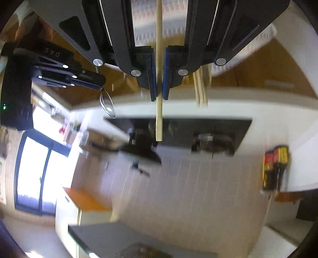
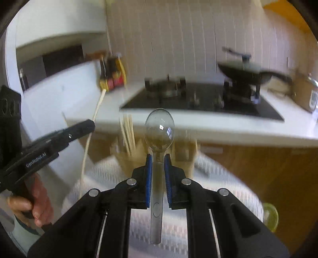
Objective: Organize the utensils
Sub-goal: 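Lower the chopstick and spoon into the yellow holder and open both tools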
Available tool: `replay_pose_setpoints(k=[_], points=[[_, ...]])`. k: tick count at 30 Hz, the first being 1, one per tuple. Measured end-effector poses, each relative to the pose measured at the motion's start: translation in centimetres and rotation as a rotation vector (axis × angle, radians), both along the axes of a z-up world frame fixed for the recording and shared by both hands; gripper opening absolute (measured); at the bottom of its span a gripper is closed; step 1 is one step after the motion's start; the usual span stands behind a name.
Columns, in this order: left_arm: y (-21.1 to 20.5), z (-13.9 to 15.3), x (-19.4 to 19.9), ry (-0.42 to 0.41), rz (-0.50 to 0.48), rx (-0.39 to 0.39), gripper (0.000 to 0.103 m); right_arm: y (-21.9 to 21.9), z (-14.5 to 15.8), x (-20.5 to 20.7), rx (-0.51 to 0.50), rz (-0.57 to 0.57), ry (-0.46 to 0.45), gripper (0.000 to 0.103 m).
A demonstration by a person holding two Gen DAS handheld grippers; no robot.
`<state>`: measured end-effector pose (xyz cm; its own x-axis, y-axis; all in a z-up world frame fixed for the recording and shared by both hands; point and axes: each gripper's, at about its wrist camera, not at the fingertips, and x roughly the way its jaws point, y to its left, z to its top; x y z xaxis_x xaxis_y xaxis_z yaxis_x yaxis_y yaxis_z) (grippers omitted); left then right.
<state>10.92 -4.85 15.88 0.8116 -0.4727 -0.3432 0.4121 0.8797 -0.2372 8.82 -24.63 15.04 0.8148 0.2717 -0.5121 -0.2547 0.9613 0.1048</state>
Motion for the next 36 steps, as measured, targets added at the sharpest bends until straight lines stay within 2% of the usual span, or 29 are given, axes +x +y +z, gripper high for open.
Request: replay_pose_setpoints(k=[2,5,9,11,15,21,29,32,34,36], points=[[-0.2,0.9,1.3,-0.056,0.020,-0.003,0.004,0.3,1.1,1.7,-0.018,-0.054,-0.047,0.010],[-0.5,1.1,3.1,-0.109,0.051,0.004,0.004,0.1,1.6,4.3,0.012,-0.089,-0.077,0.010],[-0.9,0.6,5.5,-0.184,0.082,-0.032,0.004,-0.5,1.3,7.0,0.093,-0.101,-0.141,0.010],[-0.8,-0.2,6.7,-0.205,0.110,-0.050,0.004,-0.4,0.7,7.9,0.100,-0.113,-0.180,0.010],[-0.4,-1.6,8.0,-0.235,0.160,-0.062,0.004,0.1,-0.9,8.7,0.080,-0.145,-0.228,0.010],[0.4,-3.7,9.0,-0.262,0.217,-0.063,0.005,-0.1,-3.3,9.9,0.087,-0.162,-0.219,0.010],[1.3,-4.6,8.8,-0.252,0.205,-0.096,0.005,0.3,-4.3,8.6,0.032,-0.162,-0.232,0.011],[1.6,-4.6,7.8,-0.237,0.195,-0.091,0.019,0.0,-4.4,7.7,0.040,-0.139,-0.210,0.015],[2.0,-4.5,7.2,-0.235,0.195,-0.084,0.021,-0.2,-4.4,6.8,0.035,-0.140,-0.206,0.016],[2.5,-4.3,6.4,-0.225,0.187,-0.083,0.037,-0.5,-4.3,5.5,0.042,-0.131,-0.200,0.018]])
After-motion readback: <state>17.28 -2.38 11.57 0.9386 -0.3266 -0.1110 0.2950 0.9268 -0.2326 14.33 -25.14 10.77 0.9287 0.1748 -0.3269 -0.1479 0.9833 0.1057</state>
